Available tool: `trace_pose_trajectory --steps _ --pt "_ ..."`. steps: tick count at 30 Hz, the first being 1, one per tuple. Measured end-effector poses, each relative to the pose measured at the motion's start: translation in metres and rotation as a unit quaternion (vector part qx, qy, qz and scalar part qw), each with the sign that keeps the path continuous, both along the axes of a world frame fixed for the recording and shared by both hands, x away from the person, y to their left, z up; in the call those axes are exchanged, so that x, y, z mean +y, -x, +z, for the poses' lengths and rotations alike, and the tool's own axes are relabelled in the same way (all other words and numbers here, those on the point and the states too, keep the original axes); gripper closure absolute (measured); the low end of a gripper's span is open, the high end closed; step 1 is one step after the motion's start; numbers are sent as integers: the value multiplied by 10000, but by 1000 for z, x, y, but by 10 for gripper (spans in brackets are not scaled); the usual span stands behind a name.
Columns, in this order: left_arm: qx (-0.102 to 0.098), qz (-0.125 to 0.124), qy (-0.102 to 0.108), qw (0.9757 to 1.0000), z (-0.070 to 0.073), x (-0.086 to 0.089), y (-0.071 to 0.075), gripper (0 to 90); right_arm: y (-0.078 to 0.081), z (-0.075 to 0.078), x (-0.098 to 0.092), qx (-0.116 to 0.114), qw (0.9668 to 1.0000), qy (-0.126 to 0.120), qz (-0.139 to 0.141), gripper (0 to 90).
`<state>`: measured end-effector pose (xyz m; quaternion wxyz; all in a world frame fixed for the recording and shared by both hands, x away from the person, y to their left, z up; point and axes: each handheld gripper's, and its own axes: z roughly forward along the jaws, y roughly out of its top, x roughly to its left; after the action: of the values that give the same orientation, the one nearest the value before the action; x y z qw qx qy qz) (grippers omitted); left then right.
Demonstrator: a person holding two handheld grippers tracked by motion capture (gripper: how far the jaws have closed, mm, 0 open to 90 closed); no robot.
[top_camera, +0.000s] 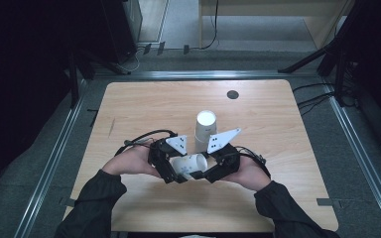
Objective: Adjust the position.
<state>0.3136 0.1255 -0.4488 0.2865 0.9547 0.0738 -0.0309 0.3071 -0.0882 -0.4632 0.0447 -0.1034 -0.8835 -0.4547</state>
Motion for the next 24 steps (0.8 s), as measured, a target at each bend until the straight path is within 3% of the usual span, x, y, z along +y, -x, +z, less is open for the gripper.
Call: trace_pose_trajectory --steps 8,12,14,24 --pt "70 330 464 9984 -1 17 3 99 -2 9 -14 -2 9998 -190 -65 345" --pt "88 464 588 9972 -2 23 6 99 -2 10 -18 16 9997 -229 -63 345" --pt "188 645 856 9941 -5 27 8 99 -2 11 -19 -9 9997 -242 -73 345" --pt "177 890 1139 9893 -17 28 19 85 -2 12 -22 86 9995 -313 -2 344"
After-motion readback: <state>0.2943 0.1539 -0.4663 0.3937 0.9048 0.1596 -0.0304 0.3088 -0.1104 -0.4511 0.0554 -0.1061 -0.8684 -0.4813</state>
